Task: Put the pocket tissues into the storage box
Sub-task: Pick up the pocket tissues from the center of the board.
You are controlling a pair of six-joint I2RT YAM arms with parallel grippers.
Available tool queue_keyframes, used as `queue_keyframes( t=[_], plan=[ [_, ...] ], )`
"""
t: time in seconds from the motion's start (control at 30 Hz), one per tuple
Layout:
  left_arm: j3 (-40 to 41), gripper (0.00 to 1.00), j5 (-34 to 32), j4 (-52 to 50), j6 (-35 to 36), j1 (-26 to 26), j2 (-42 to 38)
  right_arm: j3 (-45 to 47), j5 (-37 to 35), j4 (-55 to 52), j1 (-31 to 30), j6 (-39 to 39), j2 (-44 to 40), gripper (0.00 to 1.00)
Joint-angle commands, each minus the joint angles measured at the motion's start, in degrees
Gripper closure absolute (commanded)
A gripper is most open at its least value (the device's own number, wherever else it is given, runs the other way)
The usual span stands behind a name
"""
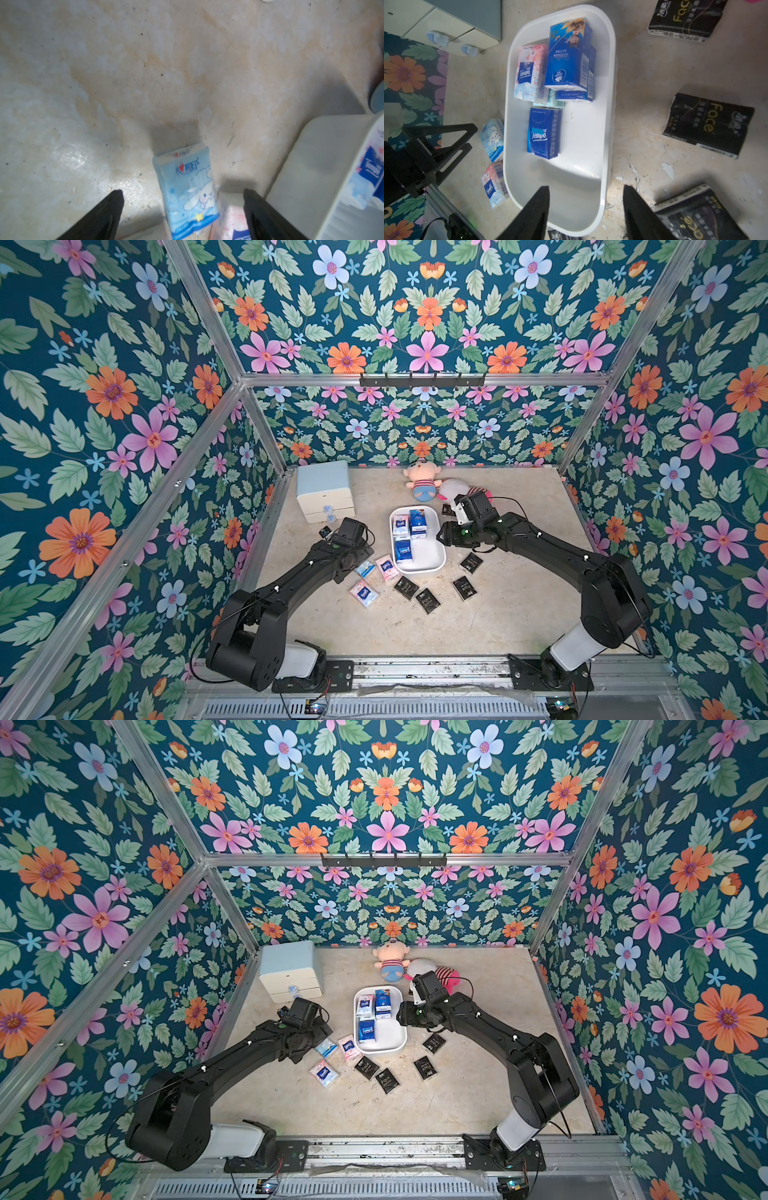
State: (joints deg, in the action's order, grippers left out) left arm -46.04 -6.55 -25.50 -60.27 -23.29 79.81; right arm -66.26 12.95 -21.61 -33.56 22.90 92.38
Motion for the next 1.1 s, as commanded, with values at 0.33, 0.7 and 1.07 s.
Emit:
queue_keyframes(
  t=[0.33, 0.7, 1.07],
  plan=[
    [-1.7, 0.12, -0.3, 0.1, -2.1, -2.0, 7.0, 1.7, -2.0, 0.7, 1.7, -0.9, -2.2, 0.38],
    [-1.8, 0.47, -1.1, 1.9, -1.3, -2.2, 10.9, 2.9, -2.6, 0.4, 2.7, -1.4, -4.1, 0.38],
    [-10.2, 0.48, -4.4, -4.6, 3.4, -6.5, 5.7, 2.9, -2.2, 0.5, 3.2, -1.4, -4.9, 0.38]
  ],
)
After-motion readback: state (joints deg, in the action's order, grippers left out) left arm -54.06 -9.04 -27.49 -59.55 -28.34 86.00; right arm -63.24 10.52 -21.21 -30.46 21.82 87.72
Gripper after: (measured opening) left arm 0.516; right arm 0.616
